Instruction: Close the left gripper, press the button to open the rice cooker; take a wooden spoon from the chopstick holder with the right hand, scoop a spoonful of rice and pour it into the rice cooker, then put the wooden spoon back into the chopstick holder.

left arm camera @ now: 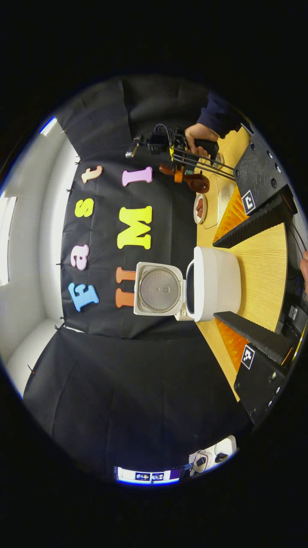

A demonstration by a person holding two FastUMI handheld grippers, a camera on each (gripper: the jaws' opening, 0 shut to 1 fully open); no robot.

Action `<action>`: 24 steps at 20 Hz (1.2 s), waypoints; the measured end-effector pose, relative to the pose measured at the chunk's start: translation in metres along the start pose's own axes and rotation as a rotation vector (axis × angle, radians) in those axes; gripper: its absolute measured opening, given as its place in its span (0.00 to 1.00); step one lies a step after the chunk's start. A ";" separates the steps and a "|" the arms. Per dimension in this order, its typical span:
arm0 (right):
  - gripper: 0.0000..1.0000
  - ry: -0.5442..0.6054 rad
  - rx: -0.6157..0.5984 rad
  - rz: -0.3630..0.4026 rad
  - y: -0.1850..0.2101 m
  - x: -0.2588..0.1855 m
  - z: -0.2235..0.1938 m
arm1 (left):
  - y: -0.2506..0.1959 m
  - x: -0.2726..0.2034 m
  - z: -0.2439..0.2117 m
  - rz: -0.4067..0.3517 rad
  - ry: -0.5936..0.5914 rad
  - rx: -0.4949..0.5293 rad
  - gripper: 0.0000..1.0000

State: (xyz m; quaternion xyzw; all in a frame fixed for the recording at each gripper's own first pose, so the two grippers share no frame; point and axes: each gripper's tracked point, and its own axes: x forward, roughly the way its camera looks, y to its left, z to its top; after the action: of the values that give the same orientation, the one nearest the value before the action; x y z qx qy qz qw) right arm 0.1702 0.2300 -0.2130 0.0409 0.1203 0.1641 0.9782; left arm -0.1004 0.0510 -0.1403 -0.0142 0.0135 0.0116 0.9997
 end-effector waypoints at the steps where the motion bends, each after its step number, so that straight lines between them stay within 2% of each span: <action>1: 0.11 0.017 -0.024 -0.001 0.003 0.007 -0.014 | 0.000 -0.001 -0.002 0.002 0.002 0.000 0.94; 5: 0.11 0.030 -0.104 -0.040 0.002 0.023 -0.045 | -0.003 -0.001 -0.001 -0.006 0.001 -0.002 0.94; 8: 0.11 0.060 -0.165 -0.111 -0.015 0.034 -0.064 | -0.003 0.003 -0.004 -0.003 0.003 -0.004 0.94; 10: 0.11 0.073 -0.185 -0.120 -0.017 0.038 -0.071 | -0.006 0.005 -0.009 -0.006 0.015 -0.011 0.94; 11: 0.11 0.082 -0.180 -0.099 -0.010 0.038 -0.075 | -0.007 0.006 -0.011 -0.006 0.020 -0.012 0.94; 13: 0.11 0.173 -0.104 -0.034 0.003 0.038 -0.099 | -0.007 0.005 -0.011 -0.007 0.021 -0.015 0.94; 16: 0.11 0.172 -0.042 -0.019 0.010 0.032 -0.095 | -0.012 0.005 -0.010 -0.019 0.019 -0.020 0.95; 24: 0.11 0.204 0.065 0.108 0.059 0.020 -0.103 | -0.005 -0.001 -0.008 -0.009 0.012 -0.021 0.94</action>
State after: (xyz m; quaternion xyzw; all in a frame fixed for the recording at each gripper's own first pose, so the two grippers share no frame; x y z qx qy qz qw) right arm 0.1446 0.2965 -0.3097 0.0621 0.2219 0.2160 0.9488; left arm -0.1015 0.0453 -0.1482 -0.0246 0.0193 0.0073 0.9995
